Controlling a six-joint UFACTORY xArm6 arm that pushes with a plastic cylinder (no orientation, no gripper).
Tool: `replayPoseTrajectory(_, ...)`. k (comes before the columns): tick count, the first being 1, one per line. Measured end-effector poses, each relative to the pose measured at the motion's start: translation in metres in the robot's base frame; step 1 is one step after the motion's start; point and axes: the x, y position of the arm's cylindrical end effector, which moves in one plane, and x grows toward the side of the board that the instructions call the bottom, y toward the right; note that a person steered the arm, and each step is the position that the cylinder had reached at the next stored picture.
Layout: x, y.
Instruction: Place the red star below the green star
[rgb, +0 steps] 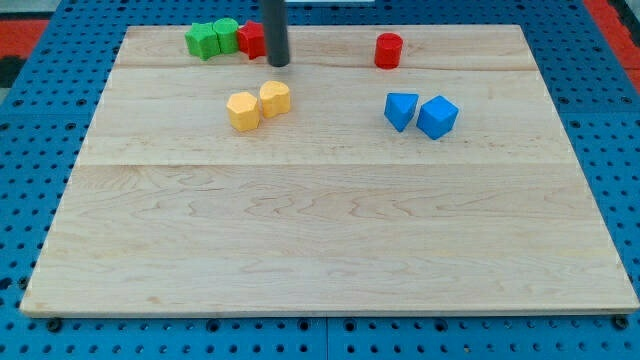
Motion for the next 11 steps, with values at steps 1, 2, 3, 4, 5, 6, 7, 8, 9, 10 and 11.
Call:
replayPoseTrajectory(1,-0.051,0.021)
replayPoseTrajectory(2,-0.059,0.028)
replayPoseTrajectory(3,-0.059,-0.02)
replayPoseTrajectory(4,-0.06,-0.049)
replayPoseTrajectory(5,-0.06,-0.037)
replayPoseTrajectory(6,-0.059,-0.042)
replayPoseTrajectory(7,-0.053,-0.063)
replayPoseTrajectory(8,-0.048,-0.051)
replayPoseTrajectory(9,-0.029,-0.047)
replayPoseTrajectory(10,0.016,-0.035)
replayPoseTrajectory(11,0.033,-0.064)
